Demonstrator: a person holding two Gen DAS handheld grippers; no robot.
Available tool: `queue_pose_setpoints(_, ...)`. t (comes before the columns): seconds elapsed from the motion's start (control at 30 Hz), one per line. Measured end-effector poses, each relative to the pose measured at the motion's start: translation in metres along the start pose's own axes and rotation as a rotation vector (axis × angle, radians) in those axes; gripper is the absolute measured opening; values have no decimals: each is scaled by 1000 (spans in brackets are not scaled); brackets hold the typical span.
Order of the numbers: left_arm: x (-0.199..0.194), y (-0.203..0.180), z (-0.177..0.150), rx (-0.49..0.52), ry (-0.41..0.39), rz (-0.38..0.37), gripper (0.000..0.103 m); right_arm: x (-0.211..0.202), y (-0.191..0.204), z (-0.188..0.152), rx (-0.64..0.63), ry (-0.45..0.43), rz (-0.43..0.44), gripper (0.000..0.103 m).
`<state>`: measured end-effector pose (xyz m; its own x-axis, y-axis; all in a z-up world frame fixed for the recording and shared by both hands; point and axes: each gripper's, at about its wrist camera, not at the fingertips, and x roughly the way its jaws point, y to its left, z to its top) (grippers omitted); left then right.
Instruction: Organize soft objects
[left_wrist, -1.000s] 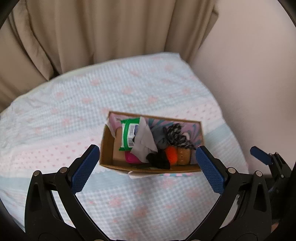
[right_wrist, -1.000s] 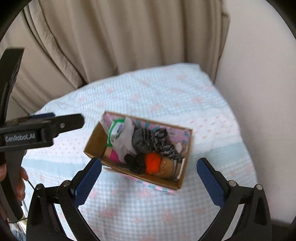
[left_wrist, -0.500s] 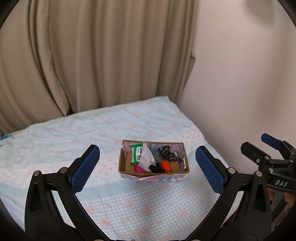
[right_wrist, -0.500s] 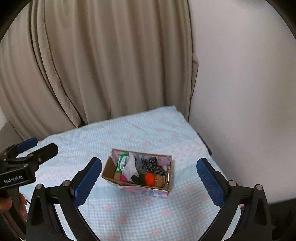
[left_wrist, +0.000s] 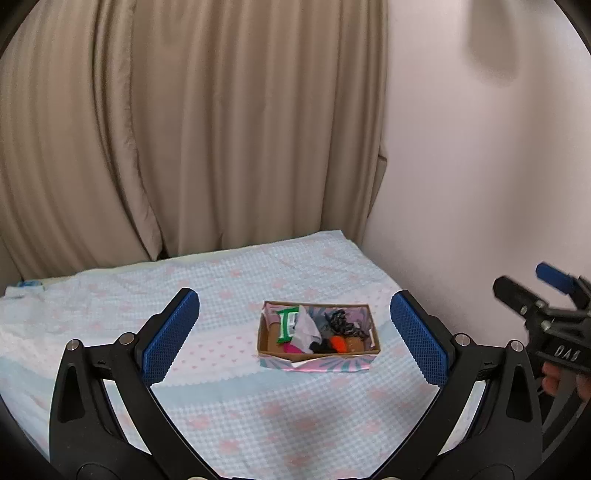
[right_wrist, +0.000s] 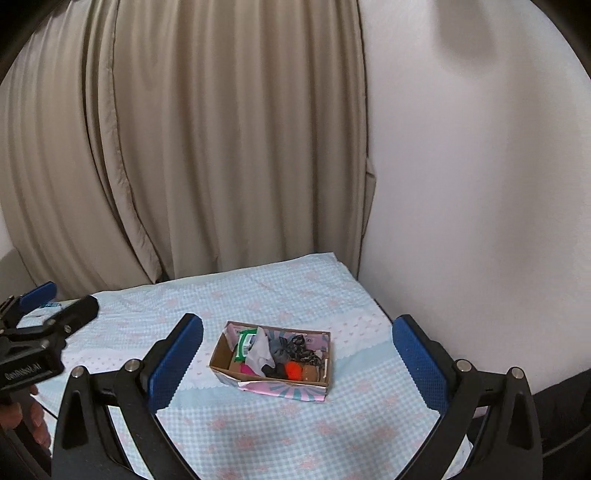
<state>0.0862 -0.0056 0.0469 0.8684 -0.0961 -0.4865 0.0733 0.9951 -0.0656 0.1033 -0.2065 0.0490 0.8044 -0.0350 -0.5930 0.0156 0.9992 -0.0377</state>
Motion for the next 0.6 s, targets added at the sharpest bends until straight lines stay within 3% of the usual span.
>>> queue_pose_setpoints(0.6, -13, -5, -6, 19, -49, -14, 103, -17, -2, -4, 27, -37, -16, 102)
